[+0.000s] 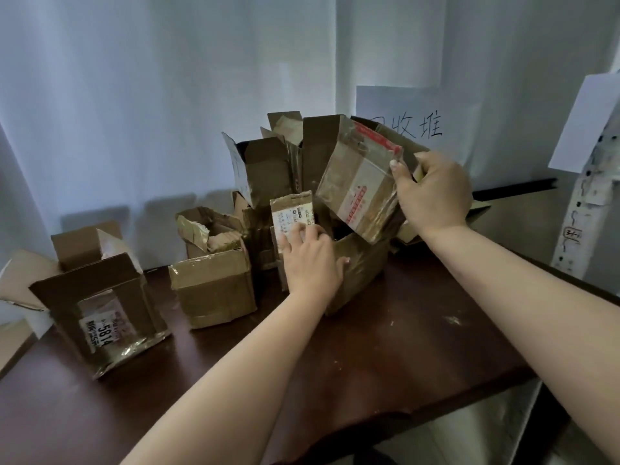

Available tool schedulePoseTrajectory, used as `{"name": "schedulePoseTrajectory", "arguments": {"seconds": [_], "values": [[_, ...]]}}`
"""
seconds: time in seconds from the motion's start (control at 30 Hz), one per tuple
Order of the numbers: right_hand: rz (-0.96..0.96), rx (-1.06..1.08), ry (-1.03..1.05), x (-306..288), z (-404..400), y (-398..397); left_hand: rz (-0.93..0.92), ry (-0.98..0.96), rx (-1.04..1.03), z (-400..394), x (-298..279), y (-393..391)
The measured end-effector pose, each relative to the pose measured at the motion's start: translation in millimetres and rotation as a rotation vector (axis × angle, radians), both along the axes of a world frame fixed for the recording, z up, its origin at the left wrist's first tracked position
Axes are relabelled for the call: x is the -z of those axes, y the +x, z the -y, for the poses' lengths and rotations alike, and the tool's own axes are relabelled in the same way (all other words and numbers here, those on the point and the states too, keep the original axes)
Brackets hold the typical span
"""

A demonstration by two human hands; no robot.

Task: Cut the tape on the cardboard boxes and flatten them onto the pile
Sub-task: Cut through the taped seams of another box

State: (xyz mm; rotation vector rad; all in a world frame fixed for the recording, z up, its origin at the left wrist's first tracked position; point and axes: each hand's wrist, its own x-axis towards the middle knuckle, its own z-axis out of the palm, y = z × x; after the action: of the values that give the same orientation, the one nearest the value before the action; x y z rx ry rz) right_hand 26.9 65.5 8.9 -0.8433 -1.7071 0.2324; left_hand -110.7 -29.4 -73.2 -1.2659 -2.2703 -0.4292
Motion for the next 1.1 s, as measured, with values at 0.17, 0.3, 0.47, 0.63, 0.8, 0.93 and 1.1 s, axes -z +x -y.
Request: {"name": "schedulePoseTrajectory", "arguments": {"seconds": [0.17,0.3,0.47,0.63,0.8,0.93,1.1], "values": [[-0.074,-0.005,-0.017,-5.1,-17.6,18.4,-0.005,-0.001,-0.032,-0.4,6.4,-35.6],[-0.172,-0.083,0.056,-1.0,-12.8,22.6,0.149,0.1,0.152,2.8,8.6,-35.3],[-0.292,-0.268,0.203,-20.9,10.5,22.4,0.301,0.398,0.356,19.2,-15.2,-34.7],[-0.319,-0.604,0.119,-34.5,31.7,18.2,0.564,0.841,0.393,61.6,-73.1,-48.7],[-0.256,-0.931,-0.164,-39.8,51.1,8.6,0.727,0.952,0.493,121.1,-114.0,-60.4],[-0.108,-1.214,-0.48,-32.9,73.2,-0.1,0.698,0.799,0.558,156.9,-124.7,-40.8],[0.023,-1.215,-0.597,-2.3,95.6,-14.2,0.82,0.486,0.603,187.1,-98.4,-17.1]]}}
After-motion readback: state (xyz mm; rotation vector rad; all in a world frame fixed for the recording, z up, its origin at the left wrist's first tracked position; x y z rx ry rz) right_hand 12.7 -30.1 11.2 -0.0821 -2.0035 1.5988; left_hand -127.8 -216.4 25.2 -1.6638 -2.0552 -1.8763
